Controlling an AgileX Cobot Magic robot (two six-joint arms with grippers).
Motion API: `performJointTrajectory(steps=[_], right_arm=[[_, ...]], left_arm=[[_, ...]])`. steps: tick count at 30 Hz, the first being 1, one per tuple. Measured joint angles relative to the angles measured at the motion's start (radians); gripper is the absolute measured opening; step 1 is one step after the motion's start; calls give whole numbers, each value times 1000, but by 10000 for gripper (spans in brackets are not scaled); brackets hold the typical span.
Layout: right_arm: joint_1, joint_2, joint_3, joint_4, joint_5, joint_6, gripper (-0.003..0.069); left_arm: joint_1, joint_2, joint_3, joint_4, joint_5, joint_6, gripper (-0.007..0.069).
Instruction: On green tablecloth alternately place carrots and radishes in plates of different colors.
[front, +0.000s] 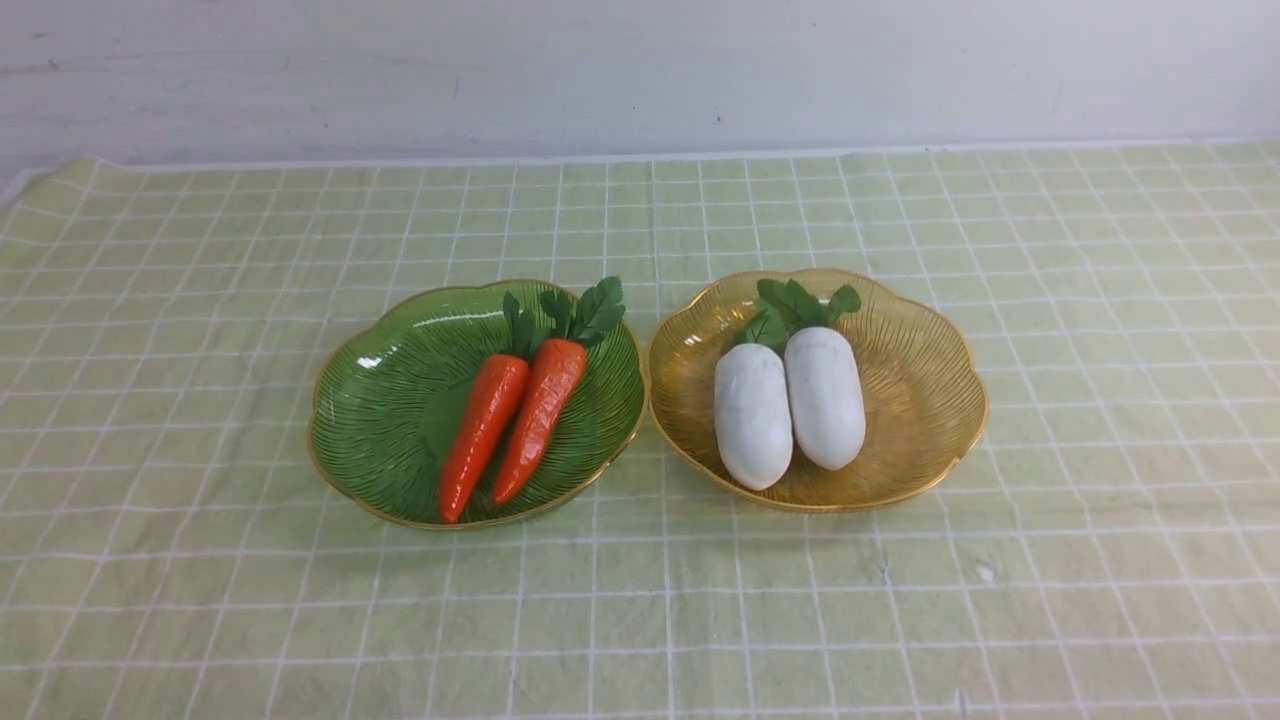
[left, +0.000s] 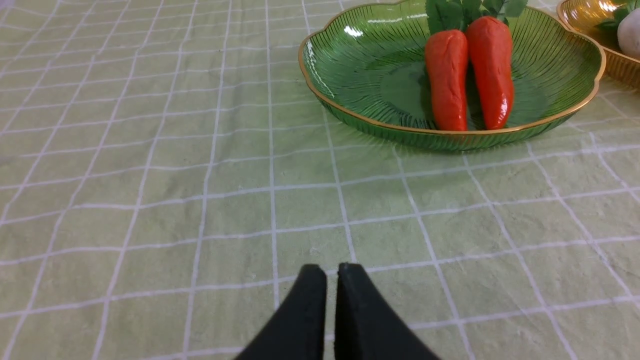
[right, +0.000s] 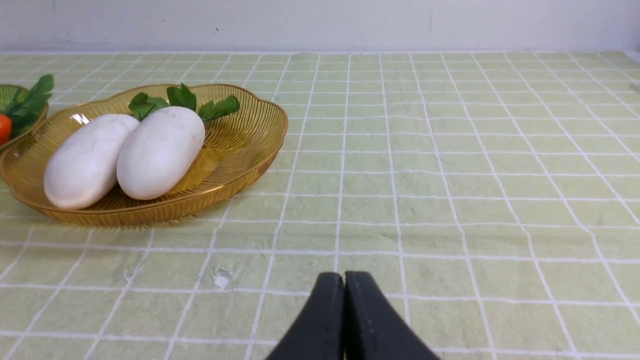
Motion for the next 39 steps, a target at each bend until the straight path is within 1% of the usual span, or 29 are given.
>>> performJointTrajectory(steps=[9, 39], right_arm=[[0, 0, 0, 0, 0, 37, -15], [-1, 0, 0, 0, 0, 44, -15]], left_arm=[[0, 0, 0, 0, 0, 0, 13], [0, 0, 0, 0, 0, 0, 13]])
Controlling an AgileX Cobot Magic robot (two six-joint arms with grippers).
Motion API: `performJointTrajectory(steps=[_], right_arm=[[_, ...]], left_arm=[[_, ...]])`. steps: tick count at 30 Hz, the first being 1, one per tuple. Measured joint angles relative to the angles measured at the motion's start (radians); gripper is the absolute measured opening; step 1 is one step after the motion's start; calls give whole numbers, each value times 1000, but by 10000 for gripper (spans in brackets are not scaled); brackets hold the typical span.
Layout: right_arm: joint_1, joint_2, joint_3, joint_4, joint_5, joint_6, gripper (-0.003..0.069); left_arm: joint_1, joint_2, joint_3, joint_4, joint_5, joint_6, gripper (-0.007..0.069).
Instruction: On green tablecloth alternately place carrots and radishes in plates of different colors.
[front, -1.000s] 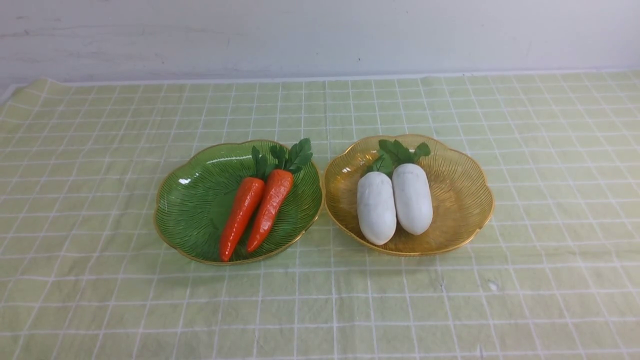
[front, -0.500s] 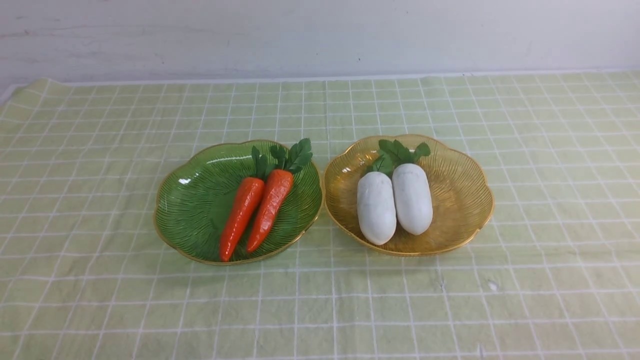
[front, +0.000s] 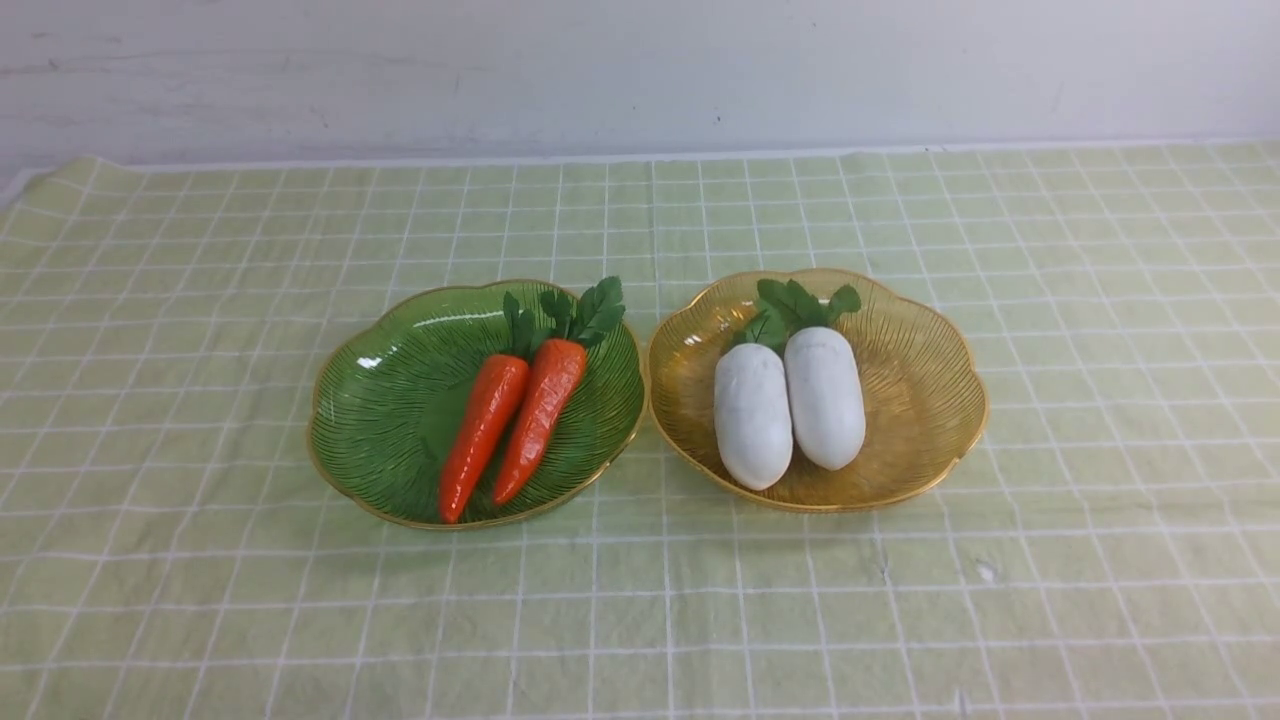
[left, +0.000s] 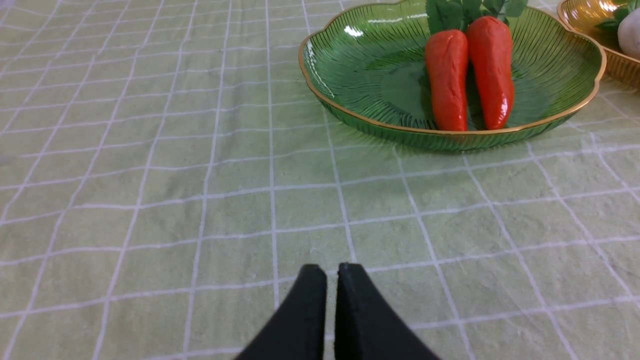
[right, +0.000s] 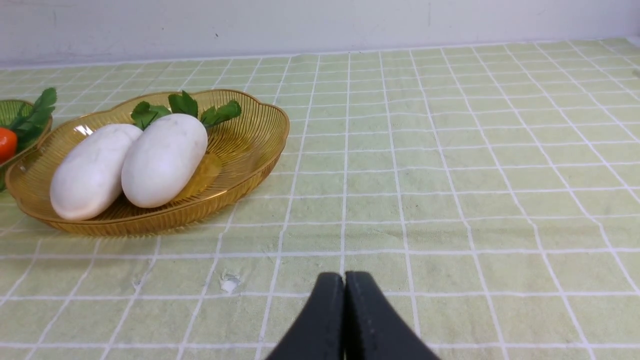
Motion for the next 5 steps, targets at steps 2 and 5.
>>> performJointTrajectory(steps=[2, 5], right_arm=[[0, 0, 0, 0, 0, 0, -15], [0, 0, 0, 0, 0, 0, -15]], left_arm=[[0, 0, 0, 0, 0, 0, 13], [0, 0, 0, 0, 0, 0, 13]])
